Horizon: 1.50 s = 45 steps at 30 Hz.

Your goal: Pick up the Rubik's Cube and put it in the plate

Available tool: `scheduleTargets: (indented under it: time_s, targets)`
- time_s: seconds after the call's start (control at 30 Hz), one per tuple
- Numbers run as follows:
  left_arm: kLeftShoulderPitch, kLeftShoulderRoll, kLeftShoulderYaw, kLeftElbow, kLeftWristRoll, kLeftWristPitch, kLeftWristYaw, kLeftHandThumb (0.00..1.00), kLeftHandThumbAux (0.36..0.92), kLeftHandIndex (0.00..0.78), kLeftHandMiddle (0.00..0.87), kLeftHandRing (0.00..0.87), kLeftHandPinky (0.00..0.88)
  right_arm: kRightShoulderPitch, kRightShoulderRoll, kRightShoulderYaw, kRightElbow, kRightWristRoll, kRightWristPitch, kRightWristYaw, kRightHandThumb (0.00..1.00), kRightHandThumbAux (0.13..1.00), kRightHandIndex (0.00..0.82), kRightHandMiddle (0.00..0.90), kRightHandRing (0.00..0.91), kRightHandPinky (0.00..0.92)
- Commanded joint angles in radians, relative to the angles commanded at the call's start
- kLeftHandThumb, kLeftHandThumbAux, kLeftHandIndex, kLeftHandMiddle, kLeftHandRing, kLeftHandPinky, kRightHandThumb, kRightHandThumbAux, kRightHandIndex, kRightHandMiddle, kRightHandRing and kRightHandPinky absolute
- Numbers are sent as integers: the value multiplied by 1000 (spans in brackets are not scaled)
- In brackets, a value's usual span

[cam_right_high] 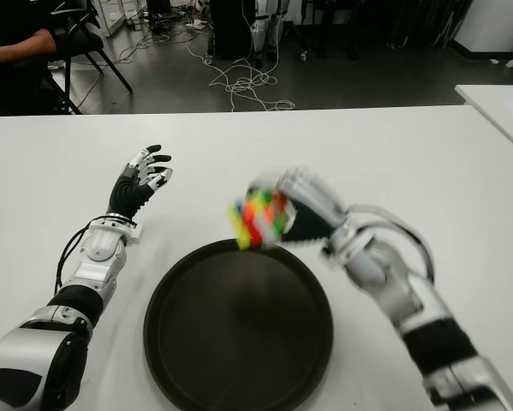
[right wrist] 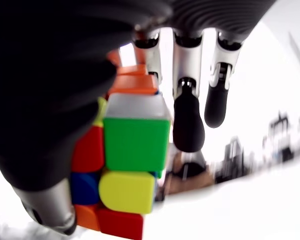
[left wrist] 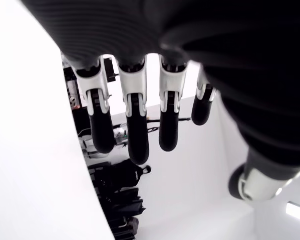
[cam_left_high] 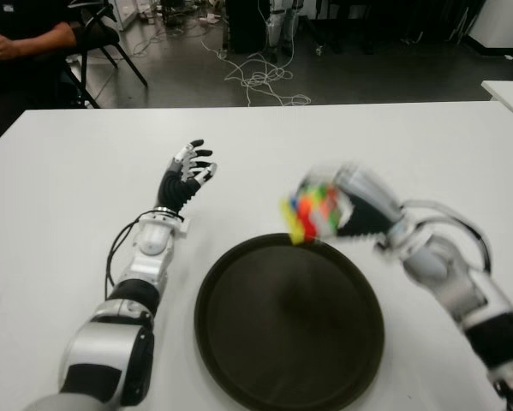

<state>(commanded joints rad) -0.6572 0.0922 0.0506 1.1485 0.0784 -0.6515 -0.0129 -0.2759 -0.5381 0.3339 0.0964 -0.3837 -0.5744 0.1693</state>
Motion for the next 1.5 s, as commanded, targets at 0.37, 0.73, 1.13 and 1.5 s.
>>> scheduleTargets:
  time_s: [0.37,0.73,1.13,1.5]
  targets:
    - [-1,-4,5,5,1,-14,3,98,596,159,254,287,300,-44,-76,36,-67,199,123,434,689,734,431,729,734,723]
    - [-10,-13,18,19,-13,-14,-9,107,590,149,248,289,316,-65,-75,31,-133,282,204,635,688,736,428,730,740,731]
    - [-15,-13,16,22,-19,-9,-15,105,594,150,249,290,315,-62,-37,18,-133,268,196,620,687,736,428,740,754,747]
    - [-14,-14,16,21,-19,-8,-13,125,608,157,259,297,323,46,105,0,-159,175,137,383,688,735,428,718,733,728]
